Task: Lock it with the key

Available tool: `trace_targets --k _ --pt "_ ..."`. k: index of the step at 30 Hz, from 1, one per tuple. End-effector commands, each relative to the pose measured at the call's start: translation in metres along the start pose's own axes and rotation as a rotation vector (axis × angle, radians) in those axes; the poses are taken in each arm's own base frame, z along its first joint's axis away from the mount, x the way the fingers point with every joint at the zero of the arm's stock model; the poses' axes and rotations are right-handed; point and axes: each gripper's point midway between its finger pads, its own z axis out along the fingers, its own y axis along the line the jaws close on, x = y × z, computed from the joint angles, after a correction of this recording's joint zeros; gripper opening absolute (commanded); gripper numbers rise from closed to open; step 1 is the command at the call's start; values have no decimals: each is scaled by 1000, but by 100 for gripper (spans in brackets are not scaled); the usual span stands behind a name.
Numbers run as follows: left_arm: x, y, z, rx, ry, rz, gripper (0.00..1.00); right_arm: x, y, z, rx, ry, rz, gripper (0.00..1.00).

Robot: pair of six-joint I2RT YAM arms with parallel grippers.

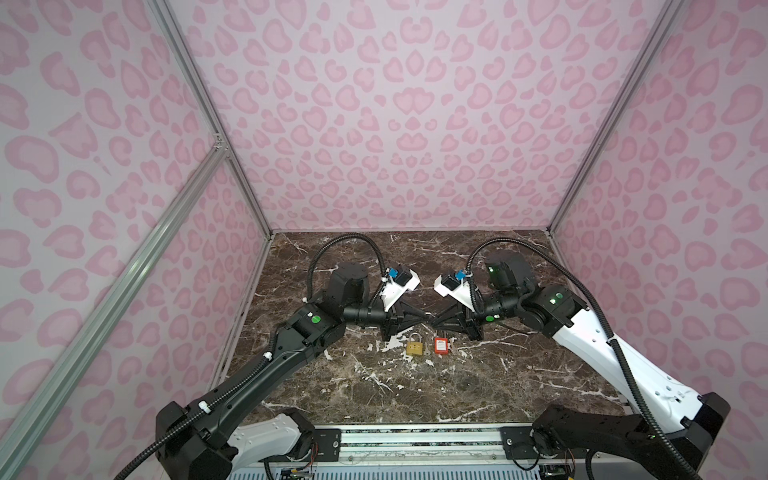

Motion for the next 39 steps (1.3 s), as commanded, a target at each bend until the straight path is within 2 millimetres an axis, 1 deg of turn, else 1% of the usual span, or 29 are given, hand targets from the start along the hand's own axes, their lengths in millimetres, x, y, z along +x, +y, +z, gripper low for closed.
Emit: trace_targets --k 1,2,4,7,9,10,11,12,14,16,19,23,29,34,39 --pt "-19 -17 -13 56 -67 77 4 -53 10 -11 -53 -199 -199 0" --pt "-22 -16 -19 48 -80 85 4 -52 9 -15 -49 -200 -195 0" --pt "-25 -14 -23 37 -85 90 4 -49 8 -18 -44 -190 -195 0" --pt "-28 -9 -23 12 -87 99 4 -47 6 -16 -45 -177 -187 0" --pt "-29 -5 -23 -4 -92 106 4 -45 1 -14 -19 -178 -181 0" --pt "-30 -3 -23 -12 -93 107 4 -44 -2 -14 -3 -183 -176 2" --pt "-30 -2 -23 -15 -93 106 4 -44 -4 -14 3 -196 -167 11" --pt "-30 -1 -23 -18 -95 105 4 -45 -4 -15 2 -207 -163 17" --pt "-31 0 -23 -24 -97 105 4 -43 -2 -15 -1 -205 -157 26" --pt "-31 1 -26 -35 -104 108 4 -38 -4 -15 6 -184 -155 32" --pt "-31 2 -27 -42 -117 110 4 -29 -10 -15 29 -163 -140 35" --pt "-28 4 -28 -50 -119 103 4 -22 -14 -20 51 -164 -124 37" --pt "-26 2 -32 -53 -128 98 4 -13 -20 -28 87 -160 -114 36" --pt "-27 1 -32 -53 -130 93 4 -8 -20 -24 66 -149 -96 34" --pt "-27 3 -32 -55 -132 88 4 -8 -18 -19 39 -152 -82 30"
